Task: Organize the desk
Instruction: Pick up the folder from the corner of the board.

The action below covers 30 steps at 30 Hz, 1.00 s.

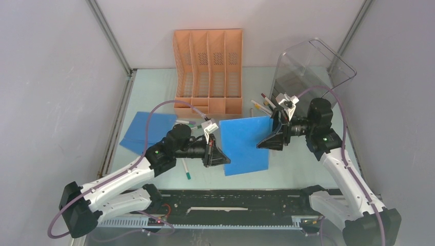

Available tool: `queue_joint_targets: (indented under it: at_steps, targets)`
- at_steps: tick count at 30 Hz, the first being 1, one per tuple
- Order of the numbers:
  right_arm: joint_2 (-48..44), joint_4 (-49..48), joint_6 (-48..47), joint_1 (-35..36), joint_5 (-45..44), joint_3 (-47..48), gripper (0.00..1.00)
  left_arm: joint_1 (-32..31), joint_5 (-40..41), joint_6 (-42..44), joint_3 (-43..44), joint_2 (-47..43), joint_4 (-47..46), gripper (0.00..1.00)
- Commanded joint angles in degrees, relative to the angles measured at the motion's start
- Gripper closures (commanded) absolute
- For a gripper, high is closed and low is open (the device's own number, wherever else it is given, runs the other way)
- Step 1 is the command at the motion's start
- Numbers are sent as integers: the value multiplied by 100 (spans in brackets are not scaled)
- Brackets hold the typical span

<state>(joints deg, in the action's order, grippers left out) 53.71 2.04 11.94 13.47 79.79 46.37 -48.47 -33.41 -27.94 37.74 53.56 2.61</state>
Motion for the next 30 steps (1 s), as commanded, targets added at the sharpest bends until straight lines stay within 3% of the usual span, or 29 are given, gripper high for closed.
queue_joint_targets:
  at_steps: [1, 4, 7, 11, 14, 16, 17, 20, 23, 26, 30]
  targets:
    - [-84, 19, -53, 0, 222, 249, 48, 16, -158, 244, 318, 57, 221, 100]
    - [-91, 33, -2, 0, 181, 245, 81, 14, -145, 207, 295, 45, 63, 99]
    - [-127, 35, 60, -39, 207, 243, 99, 13, -65, 95, 195, -23, -204, 89]
    - [-174, -444, 635, -244, 667, 242, 100, 16, 357, -190, -302, -604, -1147, 58]
    - [-252, -859, 1137, -490, 728, 241, 100, 18, 1097, -390, -993, -1538, -1974, 23]
    - [-254, -1292, 1590, -639, 683, 243, 100, 21, 1630, -419, -1497, -2323, -2318, 4]
    - [-229, -1611, 1885, -701, 653, 247, 100, 15, 1833, -390, -1677, -2663, -2433, 1]
    - [-21, -3109, 3505, -843, 474, 285, 100, 19, 2437, -513, -2143, -3433, -2805, 0]
    - [280, -4061, 4601, -950, 178, 591, 100, 16, 2642, -820, -2822, -3696, -4167, 0]
    - [517, -4516, 5259, -1019, -268, 862, 100, 13, 2794, -1296, -3448, -3402, -5857, 0]
    - [764, -5272, 6074, -1033, -1046, 917, 100, -133, 2938, -1756, -3493, -2487, -6714, 0]
